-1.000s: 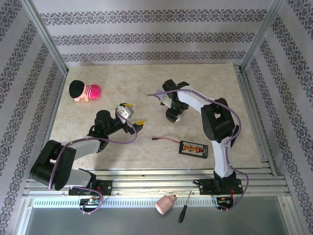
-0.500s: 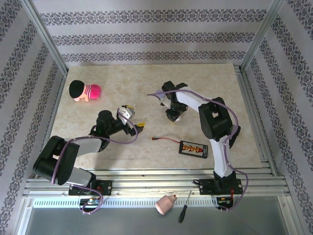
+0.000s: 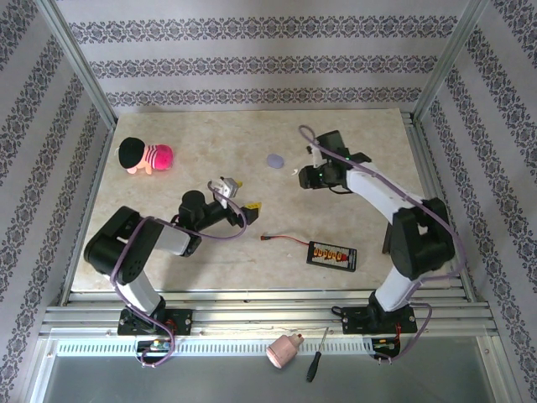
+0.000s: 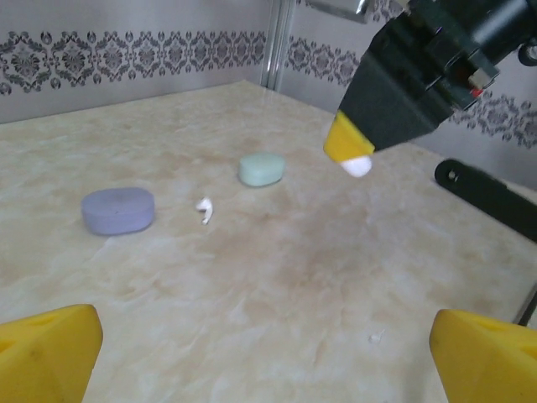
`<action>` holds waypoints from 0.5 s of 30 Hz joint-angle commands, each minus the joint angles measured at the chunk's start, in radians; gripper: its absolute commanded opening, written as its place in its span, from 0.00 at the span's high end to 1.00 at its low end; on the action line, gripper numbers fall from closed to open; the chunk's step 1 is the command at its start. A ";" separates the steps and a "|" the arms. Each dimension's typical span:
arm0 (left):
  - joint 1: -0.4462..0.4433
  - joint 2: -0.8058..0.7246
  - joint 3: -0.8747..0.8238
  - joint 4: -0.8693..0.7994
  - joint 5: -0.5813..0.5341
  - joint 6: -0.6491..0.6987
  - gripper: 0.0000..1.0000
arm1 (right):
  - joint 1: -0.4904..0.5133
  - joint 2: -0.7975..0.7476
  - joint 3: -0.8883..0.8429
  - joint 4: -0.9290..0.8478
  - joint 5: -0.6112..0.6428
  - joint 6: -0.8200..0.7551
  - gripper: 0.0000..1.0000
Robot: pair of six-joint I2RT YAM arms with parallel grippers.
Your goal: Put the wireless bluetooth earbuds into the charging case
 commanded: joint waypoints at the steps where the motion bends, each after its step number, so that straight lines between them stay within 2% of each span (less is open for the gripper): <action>1: -0.052 0.065 0.057 0.200 -0.067 -0.132 0.00 | -0.029 -0.078 -0.077 0.186 -0.158 0.195 0.61; 7: -0.173 0.160 0.167 0.216 -0.226 -0.107 0.00 | -0.047 -0.189 -0.179 0.392 -0.253 0.369 0.64; 9: -0.201 0.190 0.202 0.216 -0.256 -0.092 0.03 | -0.047 -0.203 -0.181 0.410 -0.285 0.405 0.64; 15: -0.241 0.252 0.296 0.217 -0.260 -0.086 0.08 | -0.040 -0.228 -0.177 0.411 -0.314 0.420 0.64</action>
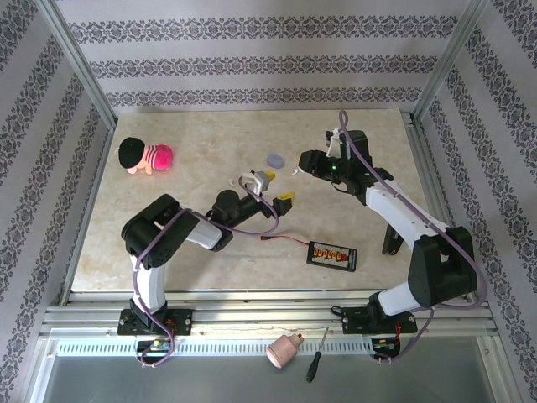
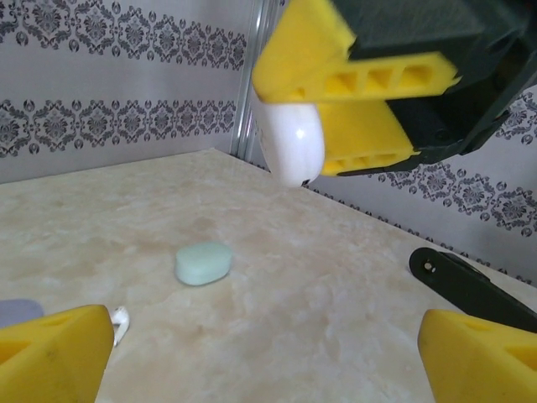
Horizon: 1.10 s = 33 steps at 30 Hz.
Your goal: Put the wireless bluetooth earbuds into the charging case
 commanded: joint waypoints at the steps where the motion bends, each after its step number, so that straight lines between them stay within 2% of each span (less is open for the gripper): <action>1: -0.019 0.026 0.055 0.070 -0.029 -0.003 0.09 | 0.007 -0.035 -0.010 0.050 -0.042 0.046 0.64; 10: -0.032 0.077 0.153 0.071 -0.070 -0.013 0.20 | 0.031 -0.054 -0.009 0.047 -0.057 0.031 0.63; 20: -0.033 0.076 0.204 0.071 -0.064 -0.034 0.30 | 0.042 -0.044 -0.020 0.042 -0.041 0.011 0.63; 29: -0.033 0.090 0.243 0.070 -0.031 -0.059 0.46 | 0.050 -0.024 -0.020 0.035 -0.045 -0.009 0.63; 33: -0.033 0.093 0.246 0.071 -0.018 -0.061 0.60 | 0.049 -0.018 -0.023 0.041 -0.039 -0.010 0.62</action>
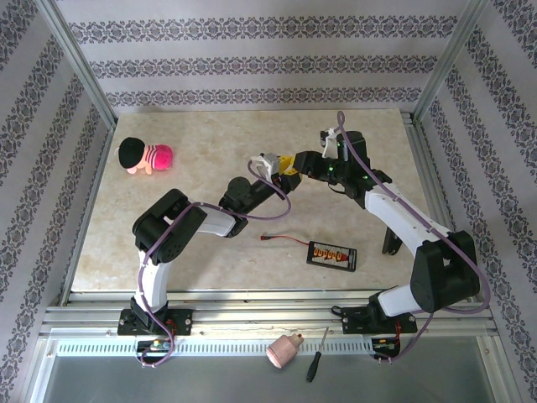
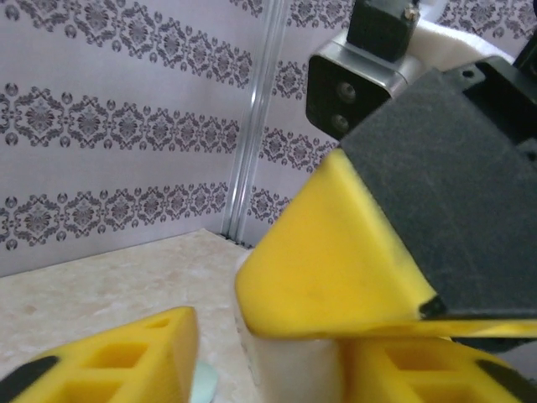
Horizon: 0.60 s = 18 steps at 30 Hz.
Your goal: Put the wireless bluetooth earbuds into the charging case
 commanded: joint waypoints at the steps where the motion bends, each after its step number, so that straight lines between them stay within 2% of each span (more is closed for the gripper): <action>1: -0.011 0.019 0.021 0.053 0.025 -0.015 0.62 | 0.011 0.011 -0.010 0.014 -0.005 -0.021 0.62; 6: -0.010 0.019 0.016 0.053 0.030 -0.017 0.84 | 0.010 0.004 -0.006 0.014 -0.008 -0.026 0.60; 7: -0.010 0.020 0.015 0.053 0.032 -0.018 0.86 | 0.009 0.001 -0.006 0.015 -0.007 -0.027 0.58; 12: -0.008 0.007 0.000 0.053 0.052 -0.027 0.89 | -0.003 -0.045 -0.015 0.043 -0.025 -0.066 0.37; 15: 0.001 -0.012 -0.021 0.053 0.105 -0.040 0.90 | -0.025 -0.098 -0.043 0.104 -0.083 -0.121 0.31; 18: 0.023 -0.041 -0.047 0.053 0.195 -0.062 0.90 | -0.057 -0.156 -0.085 0.201 -0.179 -0.158 0.30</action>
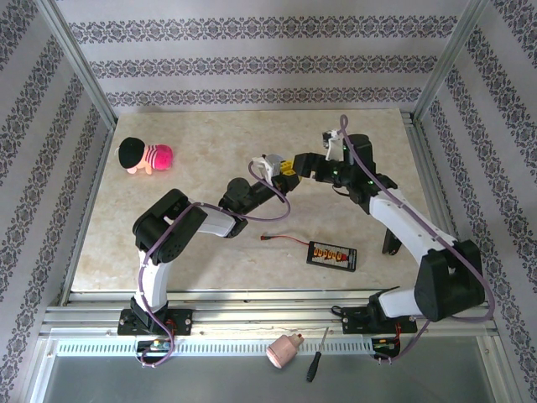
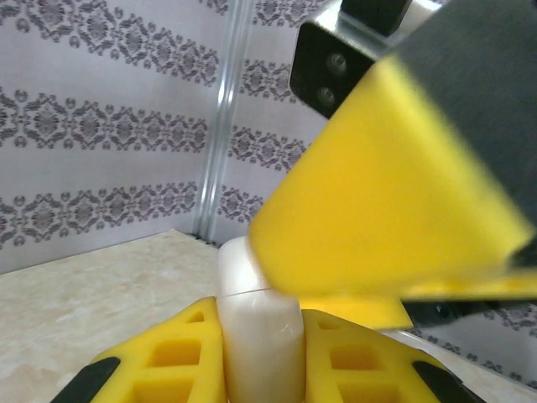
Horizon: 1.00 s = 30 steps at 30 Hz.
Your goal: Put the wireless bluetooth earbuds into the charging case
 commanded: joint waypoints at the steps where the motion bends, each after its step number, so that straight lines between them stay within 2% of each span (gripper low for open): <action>1: 0.024 -0.048 -0.042 0.028 0.136 -0.041 0.90 | -0.032 -0.096 -0.038 0.186 -0.152 -0.078 0.29; 5: 0.068 -0.110 -0.082 0.029 0.241 -0.074 0.90 | -0.059 -0.155 -0.142 0.393 -0.274 -0.076 0.30; 7: 0.093 -0.139 -0.089 0.029 0.293 -0.105 0.90 | -0.067 -0.166 -0.169 0.437 -0.322 -0.074 0.32; 9: 0.110 -0.174 -0.099 0.029 0.340 -0.116 1.00 | -0.068 -0.164 -0.179 0.466 -0.388 -0.073 0.33; 15: 0.148 -0.259 -0.120 0.029 0.418 -0.207 1.00 | -0.064 -0.136 -0.201 0.618 -0.548 0.001 0.38; 21: 0.150 -0.297 -0.109 0.030 0.482 -0.260 0.99 | -0.029 -0.110 -0.185 0.649 -0.606 -0.001 0.43; 27: 0.151 -0.329 -0.107 0.030 0.509 -0.298 0.99 | -0.038 -0.096 -0.189 0.648 -0.565 -0.003 0.42; 30: 0.150 -0.337 -0.099 0.030 0.523 -0.322 0.99 | -0.032 -0.083 -0.180 0.649 -0.590 -0.006 0.43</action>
